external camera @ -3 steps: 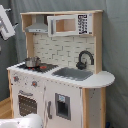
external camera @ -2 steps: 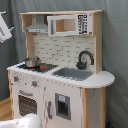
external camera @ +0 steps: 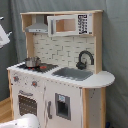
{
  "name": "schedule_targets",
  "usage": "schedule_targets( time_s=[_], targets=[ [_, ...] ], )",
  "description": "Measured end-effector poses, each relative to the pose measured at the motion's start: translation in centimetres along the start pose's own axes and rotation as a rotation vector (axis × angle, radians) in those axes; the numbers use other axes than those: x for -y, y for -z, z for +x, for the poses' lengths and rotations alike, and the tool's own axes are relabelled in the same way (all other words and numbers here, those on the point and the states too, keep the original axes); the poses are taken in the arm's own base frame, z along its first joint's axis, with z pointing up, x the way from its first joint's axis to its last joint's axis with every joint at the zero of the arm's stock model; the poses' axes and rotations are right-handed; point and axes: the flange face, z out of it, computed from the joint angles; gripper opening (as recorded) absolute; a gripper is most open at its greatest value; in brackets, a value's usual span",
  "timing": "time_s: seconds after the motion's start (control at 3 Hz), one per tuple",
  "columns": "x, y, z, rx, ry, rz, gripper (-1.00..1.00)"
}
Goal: Play with the kitchen
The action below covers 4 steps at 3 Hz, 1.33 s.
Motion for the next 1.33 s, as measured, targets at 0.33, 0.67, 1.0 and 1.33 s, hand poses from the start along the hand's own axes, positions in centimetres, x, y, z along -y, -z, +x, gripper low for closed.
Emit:
schedule_targets(
  time_s=[0.33,0.67,1.0,1.33],
  targets=[
    [0.9,1.8,-0.6,-0.016,0.045,0.019,1.0],
    [2.1,3.9,-1.2,-0.034,0.093,0.043,1.0],
    [3.4,6.1,-1.7,-0.057,0.145,0.066,1.0],
    [5.0,8.4,-2.2,-0.084,0.205,0.086,1.0]
  ],
)
